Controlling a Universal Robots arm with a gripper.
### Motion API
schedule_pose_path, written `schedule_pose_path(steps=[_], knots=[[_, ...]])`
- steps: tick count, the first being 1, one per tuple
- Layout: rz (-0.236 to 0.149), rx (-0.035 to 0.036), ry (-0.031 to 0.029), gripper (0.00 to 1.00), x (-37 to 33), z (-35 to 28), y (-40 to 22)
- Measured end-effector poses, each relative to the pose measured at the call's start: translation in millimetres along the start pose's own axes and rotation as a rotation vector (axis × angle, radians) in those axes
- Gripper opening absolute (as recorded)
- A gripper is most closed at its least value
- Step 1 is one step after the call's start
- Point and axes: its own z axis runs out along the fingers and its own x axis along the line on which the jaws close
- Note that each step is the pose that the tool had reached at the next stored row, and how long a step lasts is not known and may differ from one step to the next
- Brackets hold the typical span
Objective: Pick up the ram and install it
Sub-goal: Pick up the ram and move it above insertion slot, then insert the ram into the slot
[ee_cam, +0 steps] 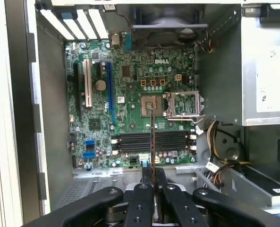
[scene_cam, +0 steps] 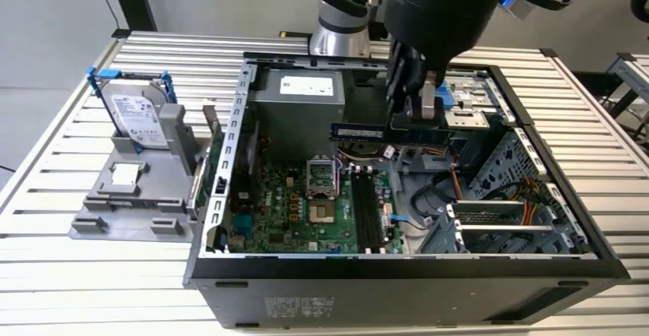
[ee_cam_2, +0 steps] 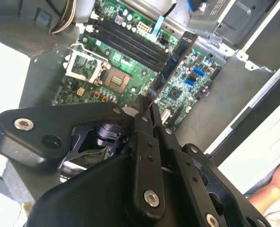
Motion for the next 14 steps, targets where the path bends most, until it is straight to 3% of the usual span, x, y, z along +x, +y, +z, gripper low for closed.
schedule_pose_path(steps=[14], knots=[[0.008,0.0004,0.0,0.0,-2.5,0.1,-34.6]])
